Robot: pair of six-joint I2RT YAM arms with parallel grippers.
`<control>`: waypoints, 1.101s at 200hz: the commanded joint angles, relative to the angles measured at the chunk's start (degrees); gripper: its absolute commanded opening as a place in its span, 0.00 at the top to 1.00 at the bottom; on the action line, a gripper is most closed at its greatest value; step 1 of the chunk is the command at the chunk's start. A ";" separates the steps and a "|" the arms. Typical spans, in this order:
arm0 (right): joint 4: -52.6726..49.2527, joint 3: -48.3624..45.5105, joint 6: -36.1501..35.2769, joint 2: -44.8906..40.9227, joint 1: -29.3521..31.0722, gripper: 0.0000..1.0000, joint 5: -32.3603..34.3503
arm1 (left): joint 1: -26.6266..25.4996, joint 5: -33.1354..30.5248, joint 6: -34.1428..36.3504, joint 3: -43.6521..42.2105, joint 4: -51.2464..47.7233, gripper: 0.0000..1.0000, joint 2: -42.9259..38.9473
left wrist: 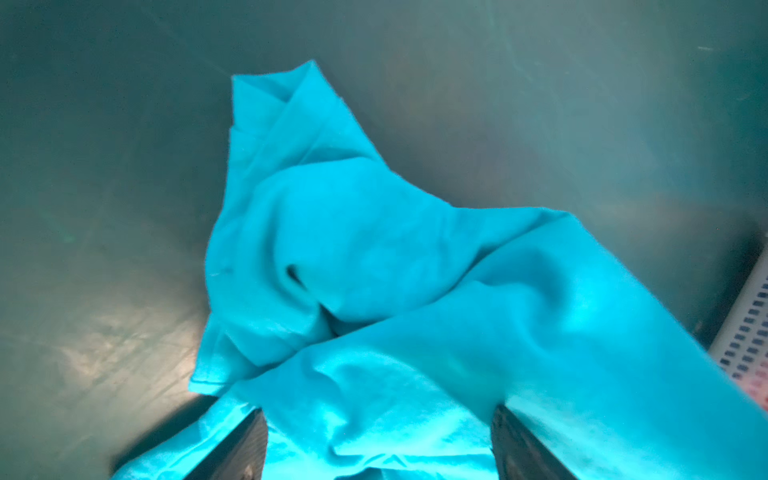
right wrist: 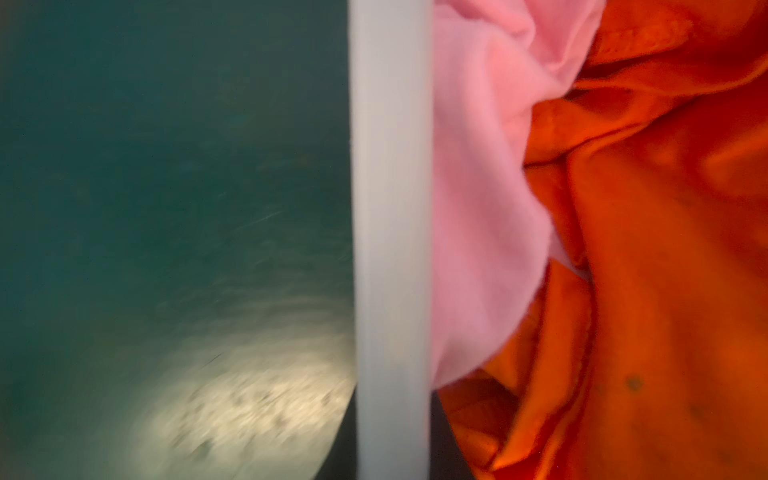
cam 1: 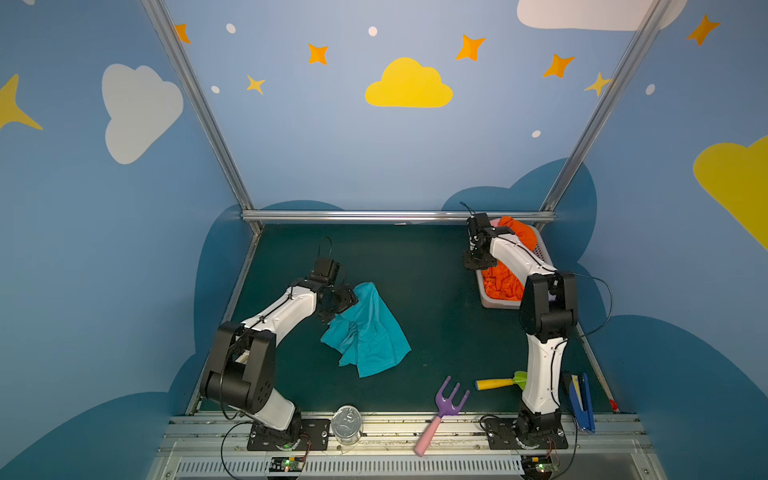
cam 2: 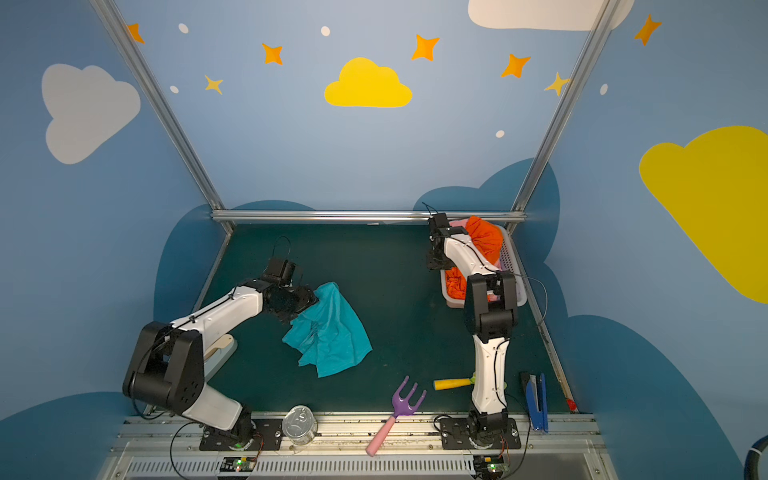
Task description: Fold and stack the t-shirts
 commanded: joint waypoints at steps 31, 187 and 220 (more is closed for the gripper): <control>-3.31 10.18 -9.25 7.98 -0.62 0.97 5.42 | -0.37 -0.68 -0.13 3.05 -2.61 0.16 1.67; -4.54 19.81 -14.14 13.79 -6.41 0.97 7.10 | -5.59 -3.03 -1.32 8.03 -5.27 0.16 5.43; -5.49 20.73 -13.07 12.86 -6.48 0.87 7.14 | -6.61 -4.25 -1.60 8.66 -6.53 0.14 4.58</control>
